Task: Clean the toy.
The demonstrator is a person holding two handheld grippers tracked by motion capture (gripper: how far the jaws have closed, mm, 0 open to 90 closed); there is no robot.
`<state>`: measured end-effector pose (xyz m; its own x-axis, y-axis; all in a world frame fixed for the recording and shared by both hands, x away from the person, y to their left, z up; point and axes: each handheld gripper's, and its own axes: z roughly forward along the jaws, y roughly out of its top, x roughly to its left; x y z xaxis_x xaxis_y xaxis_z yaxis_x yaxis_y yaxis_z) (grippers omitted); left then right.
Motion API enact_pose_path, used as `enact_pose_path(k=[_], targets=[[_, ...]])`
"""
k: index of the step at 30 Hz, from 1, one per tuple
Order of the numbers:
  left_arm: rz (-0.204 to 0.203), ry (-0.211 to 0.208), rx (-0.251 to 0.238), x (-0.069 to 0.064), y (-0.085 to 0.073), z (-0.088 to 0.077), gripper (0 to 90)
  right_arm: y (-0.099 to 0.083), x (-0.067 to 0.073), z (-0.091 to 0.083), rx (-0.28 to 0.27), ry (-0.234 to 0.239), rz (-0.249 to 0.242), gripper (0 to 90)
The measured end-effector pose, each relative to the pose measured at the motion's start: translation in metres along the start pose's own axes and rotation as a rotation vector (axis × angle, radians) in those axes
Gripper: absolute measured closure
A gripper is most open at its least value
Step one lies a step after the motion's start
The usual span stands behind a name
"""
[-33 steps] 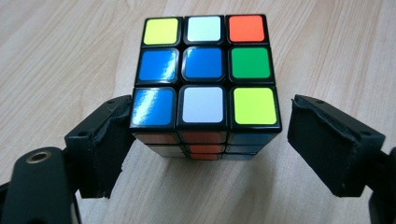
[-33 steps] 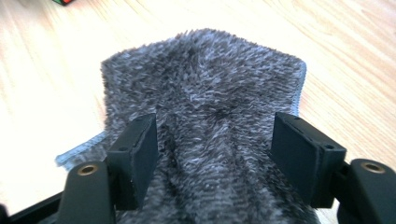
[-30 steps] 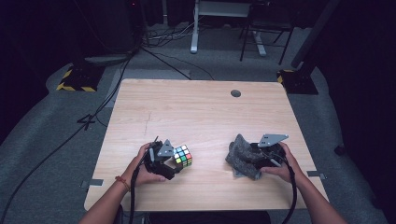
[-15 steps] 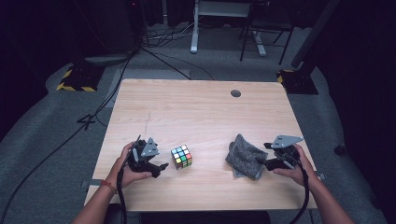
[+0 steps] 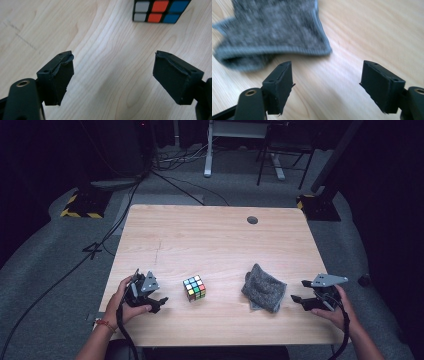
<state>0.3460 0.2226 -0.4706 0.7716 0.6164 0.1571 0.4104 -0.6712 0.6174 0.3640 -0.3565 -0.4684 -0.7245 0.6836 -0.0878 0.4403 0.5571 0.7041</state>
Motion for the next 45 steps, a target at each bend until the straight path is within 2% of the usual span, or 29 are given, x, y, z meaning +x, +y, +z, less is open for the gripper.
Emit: enact_pose_path(k=[5, 11, 15, 21, 24, 26, 38, 45], targets=[[-0.016, 0.017, 0.017, 0.001, -0.011, 0.003, 17.8, -0.023, -0.009, -0.001, 0.013, -0.024, 0.033, 24.1], [-0.032, -0.008, 0.029, 0.001, -0.023, 0.007, 17.5, -0.046, -0.025, -0.004, 0.018, -0.055, 0.118, 22.5], [-0.089, -0.015, -0.008, 0.007, -0.034, 0.004, 17.4, -0.055, -0.03, -0.006, -0.014, -0.05, 0.169, 22.0], [-0.2, -0.064, -0.061, 0.012, -0.048, 0.005, 16.9, -0.06, -0.029, -0.007, -0.044, -0.068, 0.182, 21.7], [-0.202, -0.059, -0.08, 0.011, -0.051, 0.005, 16.4, -0.06, -0.029, -0.007, -0.044, -0.066, 0.182, 21.5], [-0.193, -0.05, -0.078, 0.012, -0.052, 0.004, 16.4, -0.06, -0.029, -0.007, -0.044, -0.068, 0.182, 21.4], [-0.211, -0.044, -0.079, 0.01, -0.052, 0.004, 16.2, -0.059, -0.029, -0.006, -0.044, -0.076, 0.189, 21.3], [-0.208, -0.046, -0.077, 0.011, -0.052, 0.004, 15.9, -0.059, -0.029, -0.006, -0.044, -0.077, 0.19, 21.3]])
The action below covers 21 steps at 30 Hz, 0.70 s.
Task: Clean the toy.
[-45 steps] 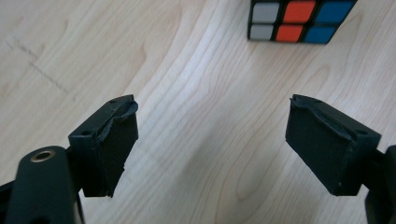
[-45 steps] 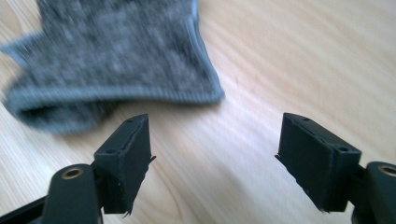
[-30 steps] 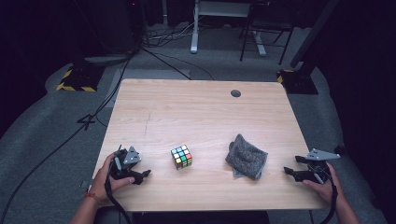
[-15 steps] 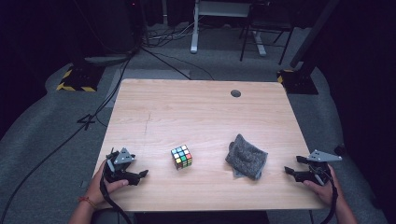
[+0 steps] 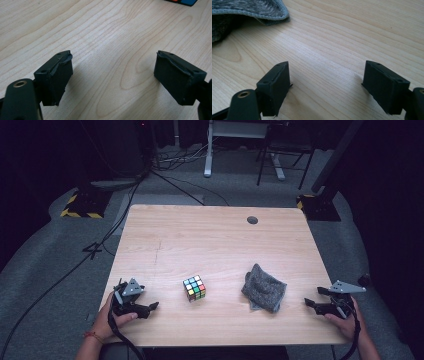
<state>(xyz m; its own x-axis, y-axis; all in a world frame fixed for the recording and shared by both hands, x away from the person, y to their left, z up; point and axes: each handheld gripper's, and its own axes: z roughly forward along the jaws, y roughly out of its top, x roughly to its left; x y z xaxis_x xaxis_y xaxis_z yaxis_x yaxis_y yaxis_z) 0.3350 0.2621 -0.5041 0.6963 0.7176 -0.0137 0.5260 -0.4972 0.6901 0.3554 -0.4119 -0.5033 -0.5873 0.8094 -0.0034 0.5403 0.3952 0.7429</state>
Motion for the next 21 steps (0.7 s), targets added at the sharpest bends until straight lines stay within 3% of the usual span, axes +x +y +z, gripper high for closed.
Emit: enact_pose_path(k=[21], targets=[[-0.003, 0.002, 0.0, -0.0001, 0.0005, 0.0008, 15.3, -0.0001, 0.0001, -0.0001, 0.0, -0.001, 0.002, 21.3]])
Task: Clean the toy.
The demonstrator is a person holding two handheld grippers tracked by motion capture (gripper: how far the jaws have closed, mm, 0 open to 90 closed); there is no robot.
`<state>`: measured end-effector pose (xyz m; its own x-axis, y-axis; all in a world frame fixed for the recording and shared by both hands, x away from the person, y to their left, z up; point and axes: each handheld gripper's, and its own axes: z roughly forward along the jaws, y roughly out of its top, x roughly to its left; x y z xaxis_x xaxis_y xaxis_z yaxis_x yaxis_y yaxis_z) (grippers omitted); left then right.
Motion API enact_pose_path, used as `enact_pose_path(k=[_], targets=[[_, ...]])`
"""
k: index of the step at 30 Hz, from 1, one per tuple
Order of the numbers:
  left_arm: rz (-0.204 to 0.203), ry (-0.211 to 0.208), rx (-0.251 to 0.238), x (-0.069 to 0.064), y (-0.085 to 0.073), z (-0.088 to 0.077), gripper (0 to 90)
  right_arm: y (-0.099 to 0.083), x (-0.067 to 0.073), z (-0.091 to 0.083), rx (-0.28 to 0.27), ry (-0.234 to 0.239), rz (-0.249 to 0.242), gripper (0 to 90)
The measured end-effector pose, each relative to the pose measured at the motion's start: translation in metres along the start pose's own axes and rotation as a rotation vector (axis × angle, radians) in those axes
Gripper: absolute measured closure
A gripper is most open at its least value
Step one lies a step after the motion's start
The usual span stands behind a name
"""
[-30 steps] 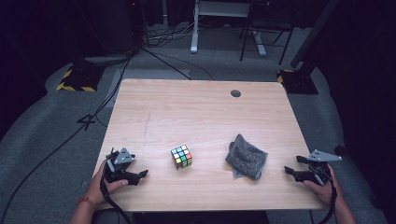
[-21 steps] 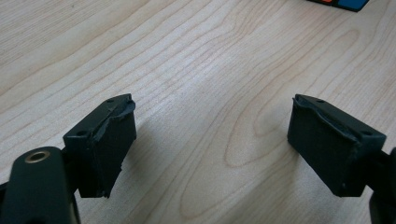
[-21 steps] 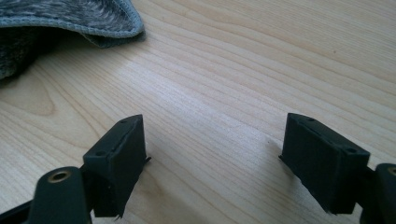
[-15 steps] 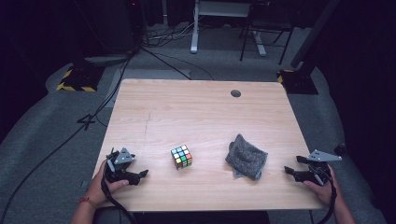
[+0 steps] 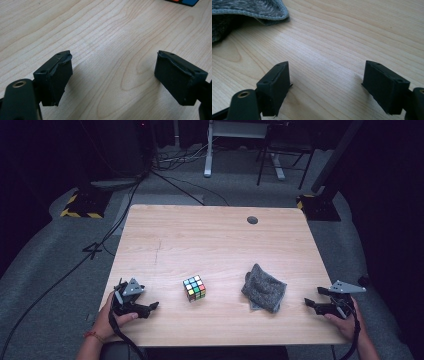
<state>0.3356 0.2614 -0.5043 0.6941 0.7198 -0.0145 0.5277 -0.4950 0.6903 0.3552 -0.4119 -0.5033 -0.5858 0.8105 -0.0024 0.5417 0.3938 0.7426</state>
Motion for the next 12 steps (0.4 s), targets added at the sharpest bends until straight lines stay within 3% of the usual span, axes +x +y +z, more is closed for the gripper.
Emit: enact_pose_path(k=[12], targets=[[-0.004, -0.001, -0.001, 0.0, 0.0001, 0.0003, 15.2, 0.0, -0.0002, -0.0001, 0.0, 0.001, -0.001, 21.4]])
